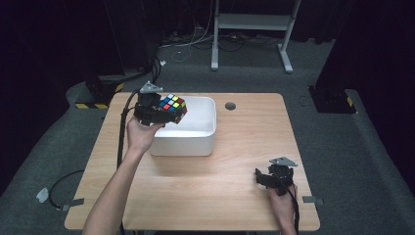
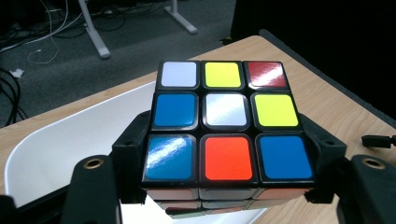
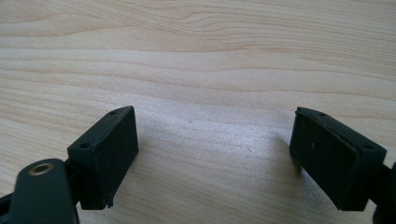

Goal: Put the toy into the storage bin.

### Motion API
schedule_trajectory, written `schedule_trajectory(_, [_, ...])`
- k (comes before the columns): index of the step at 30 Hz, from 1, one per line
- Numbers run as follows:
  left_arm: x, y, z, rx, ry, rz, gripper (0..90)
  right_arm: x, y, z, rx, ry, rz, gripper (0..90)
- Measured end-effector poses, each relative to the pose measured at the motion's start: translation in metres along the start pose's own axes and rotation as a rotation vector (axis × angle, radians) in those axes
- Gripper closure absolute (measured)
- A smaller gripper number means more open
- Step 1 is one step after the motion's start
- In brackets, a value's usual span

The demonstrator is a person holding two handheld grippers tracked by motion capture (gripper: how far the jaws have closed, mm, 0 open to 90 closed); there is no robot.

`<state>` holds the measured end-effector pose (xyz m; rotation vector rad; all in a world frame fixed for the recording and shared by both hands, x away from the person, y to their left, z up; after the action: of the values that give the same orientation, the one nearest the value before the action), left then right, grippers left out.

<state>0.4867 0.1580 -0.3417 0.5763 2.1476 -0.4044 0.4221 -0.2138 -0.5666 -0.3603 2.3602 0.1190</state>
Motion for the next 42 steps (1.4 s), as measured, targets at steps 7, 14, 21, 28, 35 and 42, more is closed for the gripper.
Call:
schedule_trajectory(7, [0.000,0.003,0.004,-0.002,0.006,-0.006,33.4,0.000,0.000,0.000,0.000,0.000,0.000,15.1])
schedule_trajectory(14, [-0.002,0.005,0.007,0.010,0.003,-0.021,33.4,0.000,0.000,0.000,0.000,0.000,0.000,15.1])
schedule_trajectory(21, [-0.007,0.003,0.010,0.005,0.007,-0.005,33.4,0.000,0.000,0.000,0.000,0.000,0.000,15.1])
schedule_trajectory(28, [-0.014,0.000,0.012,0.009,-0.002,-0.002,33.4,0.000,0.000,0.000,0.000,0.000,0.000,15.1])
schedule_trajectory(35, [-0.018,0.001,0.014,0.016,-0.002,-0.009,33.4,0.000,0.000,0.000,0.000,0.000,0.000,15.1])
schedule_trajectory(42, [-0.024,0.002,0.015,0.011,-0.006,-0.010,33.4,0.000,0.000,0.000,0.000,0.000,0.000,15.1])
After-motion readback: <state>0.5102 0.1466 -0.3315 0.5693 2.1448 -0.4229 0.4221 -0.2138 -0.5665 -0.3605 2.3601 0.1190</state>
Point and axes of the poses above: each handheld gripper's, and its own axes: z roughly forward along the jaws, x roughly out of its underside, y roughly to its left, the point moved 6 cm from there along z, roughly forward along the jaws, and after that the axes turned 2 degrees about y, right-handed, at the moved point
